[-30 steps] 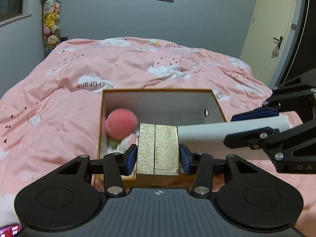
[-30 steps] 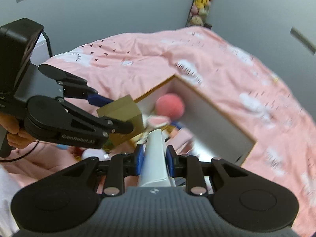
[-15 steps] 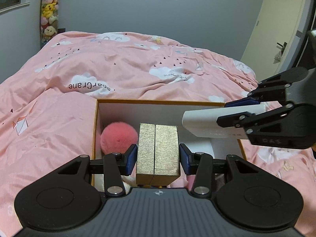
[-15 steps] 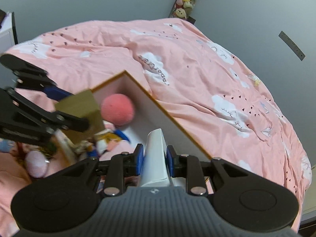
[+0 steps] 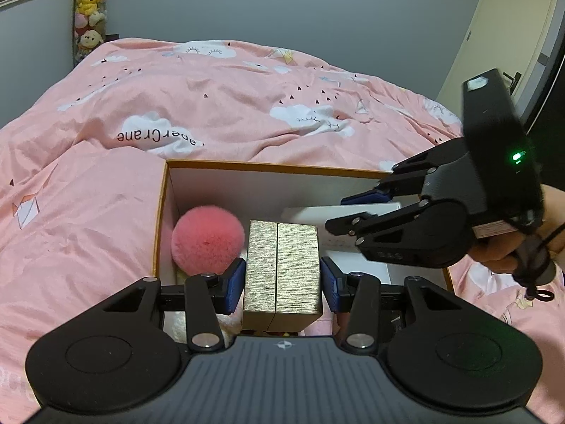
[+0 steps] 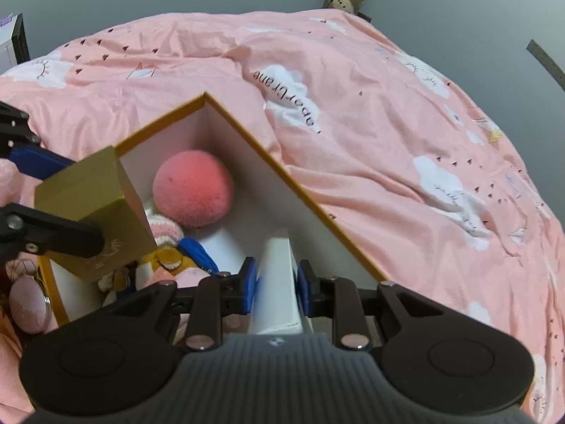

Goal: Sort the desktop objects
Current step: 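Lower the white tube into the box with the right gripper while the left gripper holds the gold box above, then lower the gold box into the box and open the left gripper while the right gripper withdraws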

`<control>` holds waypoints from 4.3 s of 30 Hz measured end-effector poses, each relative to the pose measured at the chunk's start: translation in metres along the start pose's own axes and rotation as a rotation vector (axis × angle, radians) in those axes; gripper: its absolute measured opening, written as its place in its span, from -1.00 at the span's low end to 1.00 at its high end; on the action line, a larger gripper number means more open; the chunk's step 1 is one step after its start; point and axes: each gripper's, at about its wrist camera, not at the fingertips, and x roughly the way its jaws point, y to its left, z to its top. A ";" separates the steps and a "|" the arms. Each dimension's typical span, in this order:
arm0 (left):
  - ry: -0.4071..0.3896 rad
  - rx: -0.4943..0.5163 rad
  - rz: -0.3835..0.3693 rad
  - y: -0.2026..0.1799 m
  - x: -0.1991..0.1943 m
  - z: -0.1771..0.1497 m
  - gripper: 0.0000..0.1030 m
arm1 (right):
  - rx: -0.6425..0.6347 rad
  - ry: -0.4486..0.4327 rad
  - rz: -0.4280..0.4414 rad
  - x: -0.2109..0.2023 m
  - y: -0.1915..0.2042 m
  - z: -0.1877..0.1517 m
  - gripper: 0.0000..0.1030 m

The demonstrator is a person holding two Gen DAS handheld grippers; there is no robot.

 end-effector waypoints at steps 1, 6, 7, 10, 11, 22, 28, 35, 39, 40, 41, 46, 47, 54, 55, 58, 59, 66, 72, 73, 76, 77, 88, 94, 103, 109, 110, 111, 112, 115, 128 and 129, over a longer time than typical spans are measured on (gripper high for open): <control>0.001 0.001 -0.001 -0.001 0.001 -0.001 0.01 | -0.003 -0.002 0.004 0.001 0.000 -0.002 -0.49; 0.006 -0.002 -0.005 -0.003 0.005 -0.005 0.01 | -0.032 0.021 0.016 -0.001 0.000 -0.009 -0.49; 0.006 -0.003 -0.007 -0.003 0.005 -0.006 0.01 | -0.048 0.034 0.016 -0.001 0.001 -0.011 -0.49; 0.010 -0.010 -0.012 -0.003 0.007 -0.008 0.01 | -0.071 0.075 -0.002 0.004 0.002 -0.021 -0.51; 0.013 -0.010 -0.013 -0.002 0.008 -0.008 0.01 | -0.075 0.091 -0.013 0.007 0.002 -0.024 -0.52; 0.024 -0.019 -0.017 0.000 0.011 -0.012 0.01 | -0.079 0.159 -0.025 0.026 0.001 -0.041 -0.52; 0.029 -0.016 -0.017 -0.002 0.011 -0.014 0.01 | -0.028 0.165 -0.054 0.032 -0.002 -0.039 -0.44; 0.029 -0.016 -0.018 -0.002 0.011 -0.014 0.01 | 0.041 0.178 -0.058 0.036 -0.002 -0.033 -0.44; 0.024 -0.024 -0.015 0.002 0.009 -0.015 0.01 | 0.057 0.207 -0.063 0.037 -0.001 -0.032 -0.44; 0.023 -0.027 -0.013 0.003 0.008 -0.015 0.01 | 0.069 0.217 -0.063 0.036 -0.002 -0.033 -0.44; 0.021 -0.031 -0.012 0.005 0.007 -0.015 0.01 | 0.086 0.227 -0.061 0.036 -0.004 -0.033 -0.44; 0.016 -0.040 -0.010 0.007 0.006 -0.012 0.01 | 0.140 0.244 -0.018 0.032 -0.013 -0.039 -0.45; 0.017 -0.039 -0.010 0.007 0.006 -0.012 0.01 | 0.132 0.238 -0.006 0.031 -0.013 -0.041 -0.45; 0.027 -0.024 0.002 0.002 0.009 -0.009 0.01 | -0.010 0.156 0.079 0.027 0.001 -0.046 -0.47; 0.029 -0.022 0.004 0.002 0.009 -0.009 0.01 | -0.037 0.151 0.086 0.027 0.001 -0.045 -0.47; 0.030 -0.017 0.013 0.000 0.010 -0.008 0.01 | -0.121 0.164 0.115 0.031 0.000 -0.043 -0.47; 0.031 -0.016 0.015 0.000 0.010 -0.007 0.01 | -0.146 0.175 0.125 0.034 -0.002 -0.041 -0.46; 0.034 0.020 0.012 -0.008 0.014 0.003 0.01 | -0.228 0.199 0.134 0.034 0.002 -0.040 -0.45; 0.029 0.055 -0.011 -0.017 0.022 0.019 0.01 | -0.171 0.120 0.074 0.007 -0.009 -0.044 -0.30; 0.025 0.055 -0.007 -0.017 0.024 0.023 0.01 | -0.148 0.100 0.053 0.002 -0.012 -0.044 -0.28; 0.004 0.059 0.016 -0.013 0.031 0.037 0.01 | -0.059 0.057 -0.010 -0.011 -0.022 -0.047 -0.21; 0.002 0.061 0.018 -0.012 0.034 0.042 0.01 | -0.033 0.041 -0.018 -0.015 -0.024 -0.050 -0.21; 0.064 0.046 0.029 -0.002 0.099 0.052 0.01 | 0.068 -0.036 -0.009 -0.006 -0.012 -0.063 -0.21; 0.087 0.068 0.073 -0.004 0.119 0.039 0.01 | 0.078 -0.031 -0.005 0.006 -0.016 -0.068 -0.21; 0.102 0.038 0.081 0.002 0.125 0.032 0.02 | 0.103 -0.055 -0.004 0.010 -0.016 -0.069 -0.18; 0.114 0.044 0.097 0.002 0.122 0.030 0.06 | 0.108 -0.049 -0.004 0.006 -0.011 -0.070 -0.16; 0.114 0.044 0.097 0.002 0.121 0.031 0.06 | 0.105 -0.049 -0.006 0.005 -0.010 -0.070 -0.16; 0.113 0.043 0.095 0.002 0.119 0.031 0.07 | 0.104 -0.048 -0.008 0.004 -0.009 -0.071 -0.16; 0.109 0.042 0.093 0.002 0.117 0.031 0.07 | 0.104 -0.048 -0.010 0.003 -0.008 -0.071 -0.15; 0.087 0.053 0.085 0.000 0.106 0.032 0.07 | 0.106 -0.054 -0.015 -0.002 -0.006 -0.072 -0.14; 0.164 0.138 0.116 -0.008 0.107 0.027 -0.51 | 0.090 -0.064 -0.021 -0.021 0.009 -0.077 -0.10; 0.175 0.133 0.115 -0.006 0.110 0.025 -0.51 | 0.091 -0.060 -0.022 -0.020 0.009 -0.078 -0.10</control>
